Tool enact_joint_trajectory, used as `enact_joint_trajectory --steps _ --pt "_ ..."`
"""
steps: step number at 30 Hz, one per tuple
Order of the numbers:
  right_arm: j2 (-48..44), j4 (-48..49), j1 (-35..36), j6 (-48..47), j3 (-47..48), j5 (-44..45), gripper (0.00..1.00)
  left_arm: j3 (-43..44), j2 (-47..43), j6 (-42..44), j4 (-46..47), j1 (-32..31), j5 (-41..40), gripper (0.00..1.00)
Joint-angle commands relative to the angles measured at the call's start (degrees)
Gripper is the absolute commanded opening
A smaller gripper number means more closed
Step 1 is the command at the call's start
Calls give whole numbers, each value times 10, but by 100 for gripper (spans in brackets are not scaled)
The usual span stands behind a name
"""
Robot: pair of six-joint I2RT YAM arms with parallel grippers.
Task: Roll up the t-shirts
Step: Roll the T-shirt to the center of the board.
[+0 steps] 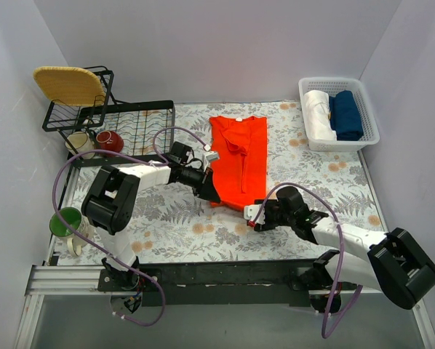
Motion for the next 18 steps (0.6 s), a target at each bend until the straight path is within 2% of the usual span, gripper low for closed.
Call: enact_joint_trajectory --steps 1,2,4,5,7,11,14,18 --pt "25 103 13 3 -12 59 53 6 0 -16 16 11 28 0" --pt "34 102 12 10 -1 70 38 6 1 -15 15 13 27 0" --pt "43 63 13 20 22 68 21 3 -2 -3 11 14 9 1" --pt "44 44 13 26 46 60 13 -1 -13 -1 12 14 -6 12" --pt "34 11 13 35 57 51 11 -18 -33 26 18 14 -47 34" --pt "20 -43 13 61 73 30 8 -84 -130 121 66 2 -111 54" --pt "12 -67 13 79 78 25 6 -162 -202 221 115 -37 -202 59" --pt "15 -87 13 94 85 20 6 -227 -252 249 211 -72 -248 61"
